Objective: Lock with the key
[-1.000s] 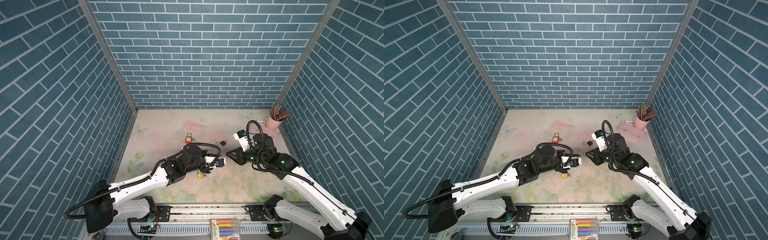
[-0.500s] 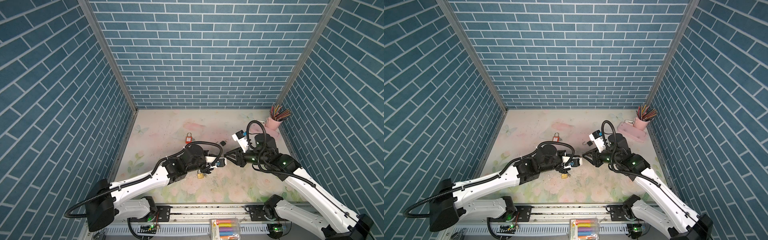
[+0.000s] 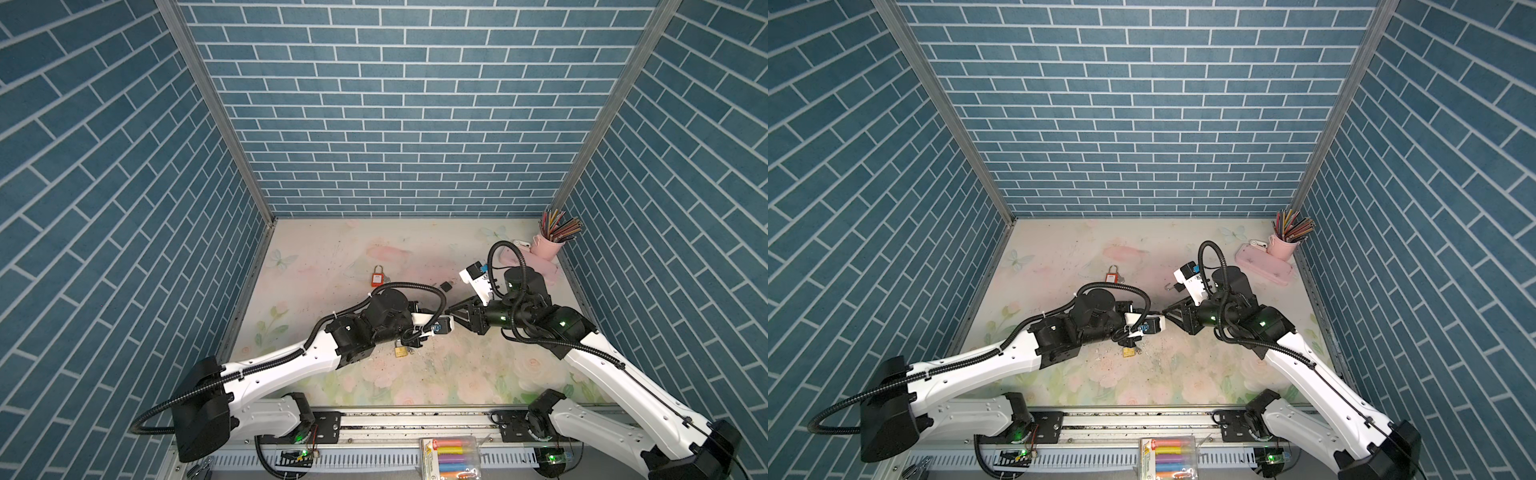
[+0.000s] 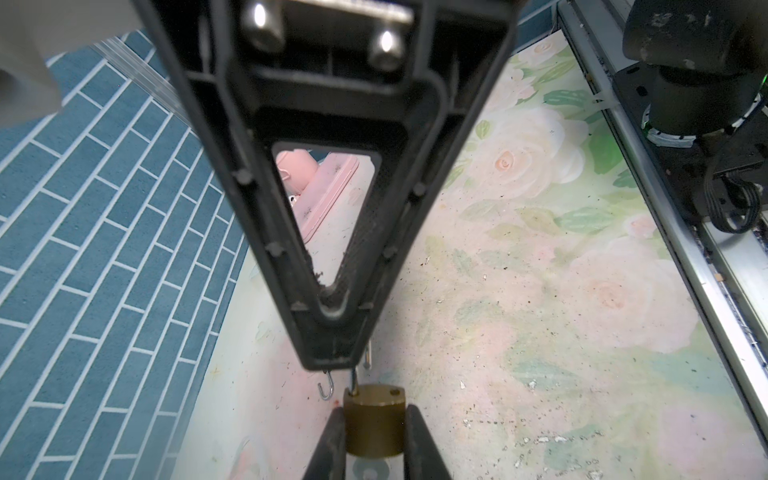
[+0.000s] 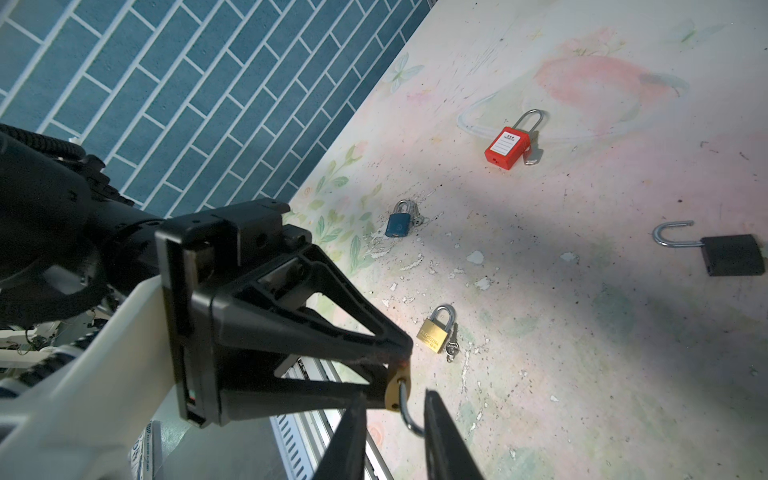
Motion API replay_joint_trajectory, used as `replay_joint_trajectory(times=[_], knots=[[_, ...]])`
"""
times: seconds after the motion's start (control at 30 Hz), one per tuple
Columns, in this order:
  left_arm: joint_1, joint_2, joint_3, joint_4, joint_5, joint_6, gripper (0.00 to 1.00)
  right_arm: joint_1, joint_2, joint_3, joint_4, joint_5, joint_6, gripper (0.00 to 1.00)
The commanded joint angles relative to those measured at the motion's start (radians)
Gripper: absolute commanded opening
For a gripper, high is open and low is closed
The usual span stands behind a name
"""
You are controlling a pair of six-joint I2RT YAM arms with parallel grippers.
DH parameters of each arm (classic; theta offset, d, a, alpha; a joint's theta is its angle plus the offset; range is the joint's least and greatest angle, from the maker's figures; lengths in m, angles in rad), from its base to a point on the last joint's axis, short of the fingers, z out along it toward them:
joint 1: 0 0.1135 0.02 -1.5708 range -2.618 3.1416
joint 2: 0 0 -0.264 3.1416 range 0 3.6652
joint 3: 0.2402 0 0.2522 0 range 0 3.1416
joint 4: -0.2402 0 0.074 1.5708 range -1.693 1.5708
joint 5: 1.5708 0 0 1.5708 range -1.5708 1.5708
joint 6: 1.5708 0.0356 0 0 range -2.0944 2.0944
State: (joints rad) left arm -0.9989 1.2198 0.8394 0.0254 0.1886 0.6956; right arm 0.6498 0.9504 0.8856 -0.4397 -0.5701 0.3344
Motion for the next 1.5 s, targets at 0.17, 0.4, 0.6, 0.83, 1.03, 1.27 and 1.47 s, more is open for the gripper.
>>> replay_joint_trajectory(times=[0.17, 0.4, 0.6, 0.83, 1.03, 1.27, 1.47], knots=[[0.005, 0.003, 0.033, 0.001, 0.016, -0.001, 0.00, 0.011, -0.001, -0.026, 0.015, -0.030, -0.029, 0.27], [0.004, 0.004, 0.034, -0.001, 0.010, 0.002, 0.00, 0.011, -0.008, -0.021, 0.006, 0.003, -0.028, 0.20], [0.004, 0.007, 0.030, 0.015, -0.007, -0.001, 0.00, 0.011, -0.004, -0.011, 0.009, 0.007, -0.020, 0.10], [-0.013, 0.015, 0.004, 0.081, -0.078, 0.008, 0.00, 0.011, 0.017, -0.011, 0.033, -0.014, 0.002, 0.00], [-0.041, 0.026, -0.022, 0.157, -0.169, 0.045, 0.00, 0.011, 0.040, -0.009, 0.056, -0.038, 0.031, 0.00], [-0.053, 0.028, -0.042, 0.255, -0.218, 0.047, 0.00, 0.011, 0.072, -0.022, 0.089, -0.071, 0.070, 0.00], [-0.061, 0.030, -0.025, 0.265, -0.188, 0.035, 0.00, 0.011, 0.089, -0.050, 0.130, -0.085, 0.096, 0.00]])
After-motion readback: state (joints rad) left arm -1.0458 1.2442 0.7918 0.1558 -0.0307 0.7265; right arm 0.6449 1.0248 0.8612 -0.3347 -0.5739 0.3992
